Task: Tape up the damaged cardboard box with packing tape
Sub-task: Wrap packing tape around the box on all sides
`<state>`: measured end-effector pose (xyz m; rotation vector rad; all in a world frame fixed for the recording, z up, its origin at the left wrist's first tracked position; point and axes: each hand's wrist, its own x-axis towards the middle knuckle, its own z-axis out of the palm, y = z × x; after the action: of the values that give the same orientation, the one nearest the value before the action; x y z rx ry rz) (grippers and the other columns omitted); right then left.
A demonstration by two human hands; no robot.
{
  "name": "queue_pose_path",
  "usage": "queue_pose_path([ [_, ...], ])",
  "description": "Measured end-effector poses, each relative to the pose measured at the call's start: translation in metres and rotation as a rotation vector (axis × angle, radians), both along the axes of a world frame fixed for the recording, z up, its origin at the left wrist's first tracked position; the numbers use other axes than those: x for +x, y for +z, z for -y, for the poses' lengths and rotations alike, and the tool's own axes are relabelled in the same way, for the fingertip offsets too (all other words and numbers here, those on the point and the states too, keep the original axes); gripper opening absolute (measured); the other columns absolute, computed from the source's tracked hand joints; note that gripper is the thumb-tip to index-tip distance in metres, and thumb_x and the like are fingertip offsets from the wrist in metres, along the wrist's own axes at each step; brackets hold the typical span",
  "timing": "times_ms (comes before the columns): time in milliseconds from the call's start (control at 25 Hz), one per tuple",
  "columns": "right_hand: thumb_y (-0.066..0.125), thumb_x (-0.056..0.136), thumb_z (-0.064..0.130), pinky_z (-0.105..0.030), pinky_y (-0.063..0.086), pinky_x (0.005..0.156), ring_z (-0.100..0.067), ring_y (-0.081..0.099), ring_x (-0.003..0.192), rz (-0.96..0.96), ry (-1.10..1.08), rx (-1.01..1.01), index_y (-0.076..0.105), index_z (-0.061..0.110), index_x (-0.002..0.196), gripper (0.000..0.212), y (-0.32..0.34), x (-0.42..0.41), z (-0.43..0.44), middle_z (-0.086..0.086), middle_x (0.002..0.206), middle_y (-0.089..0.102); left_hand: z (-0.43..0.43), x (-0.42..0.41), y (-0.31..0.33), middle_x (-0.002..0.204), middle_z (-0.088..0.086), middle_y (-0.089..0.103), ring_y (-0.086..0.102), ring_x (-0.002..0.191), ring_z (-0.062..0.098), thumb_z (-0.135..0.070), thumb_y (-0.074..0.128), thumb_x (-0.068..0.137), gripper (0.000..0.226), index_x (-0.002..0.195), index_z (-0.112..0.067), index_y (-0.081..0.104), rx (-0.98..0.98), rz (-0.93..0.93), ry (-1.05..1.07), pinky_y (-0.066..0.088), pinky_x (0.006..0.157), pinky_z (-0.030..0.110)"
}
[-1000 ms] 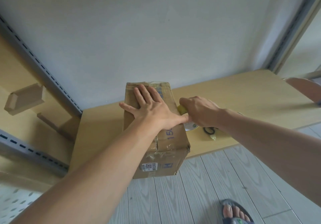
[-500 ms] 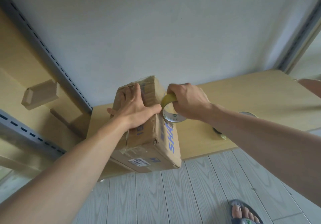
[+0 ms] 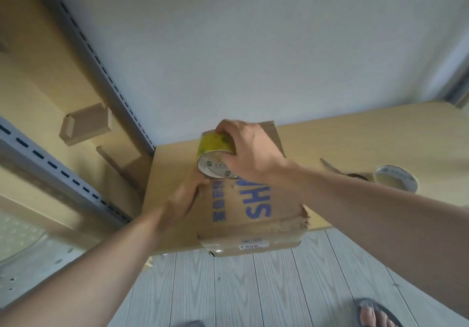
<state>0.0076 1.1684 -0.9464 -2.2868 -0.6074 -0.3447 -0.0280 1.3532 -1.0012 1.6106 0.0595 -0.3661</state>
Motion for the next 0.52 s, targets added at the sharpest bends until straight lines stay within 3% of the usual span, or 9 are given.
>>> queue_pose_path([
  [80,0.055,0.08,0.009,-0.038,0.048,0.064,-0.027,0.056,0.078,-0.059,-0.052,0.039,0.05,0.015,0.105,0.026,-0.016,-0.001,-0.001,-0.005,0.09,0.063,0.003,0.005,-0.007,0.143,0.022,0.056,0.059,0.126,0.034,-0.037,0.064,0.082,0.072,0.147,-0.014,0.045,0.109,0.014,-0.091,0.044,0.111,0.054],
  [160,0.051,0.079,0.007,-0.042,0.05,0.063,-0.031,0.057,0.077,-0.114,-0.108,0.086,0.047,0.016,0.1,0.023,-0.023,0.0,0.002,-0.007,0.085,0.062,-0.002,0.018,-0.011,0.16,0.012,0.036,0.04,0.146,0.026,-0.05,0.066,0.082,0.094,0.16,-0.031,0.016,0.288,0.228,-0.159,0.032,0.12,0.05],
  [240,0.05,0.078,0.014,-0.04,0.05,0.061,-0.031,0.059,0.077,-0.133,-0.083,0.106,0.047,0.017,0.1,0.022,-0.02,0.0,0.003,-0.007,0.084,0.063,-0.002,0.03,-0.008,0.167,0.005,0.023,0.024,0.153,0.021,-0.052,0.064,0.079,0.1,0.156,-0.042,0.001,0.502,0.401,-0.225,0.024,0.124,0.044],
  [360,0.049,0.077,0.028,-0.022,0.044,0.056,-0.022,0.059,0.079,-0.232,-0.028,0.151,0.045,0.019,0.108,0.033,-0.014,-0.005,0.006,-0.003,0.089,0.062,-0.002,0.039,-0.005,0.143,-0.004,0.055,0.054,0.13,0.011,-0.059,0.074,0.068,0.102,0.153,-0.023,0.032,0.568,0.422,-0.332,0.044,0.111,0.043],
  [440,0.058,0.08,0.016,-0.013,0.039,0.057,-0.019,0.058,0.084,-0.297,0.002,0.121,0.046,0.018,0.116,0.038,-0.013,-0.006,0.012,0.0,0.096,0.062,0.001,0.039,-0.002,0.135,-0.009,0.058,0.058,0.122,0.006,-0.07,0.077,0.06,0.102,0.146,-0.026,0.041,0.599,0.376,-0.302,0.048,0.107,0.04],
  [520,0.064,0.078,0.009,-0.01,0.038,0.055,-0.011,0.058,0.079,-0.318,-0.005,0.06,0.056,0.021,0.11,0.035,-0.002,0.0,0.025,0.006,0.091,0.063,0.003,0.037,0.001,0.144,-0.006,0.051,0.053,0.129,0.008,-0.075,0.075,0.061,0.099,0.144,-0.034,0.04,0.617,0.366,-0.303,0.045,0.111,0.042],
])
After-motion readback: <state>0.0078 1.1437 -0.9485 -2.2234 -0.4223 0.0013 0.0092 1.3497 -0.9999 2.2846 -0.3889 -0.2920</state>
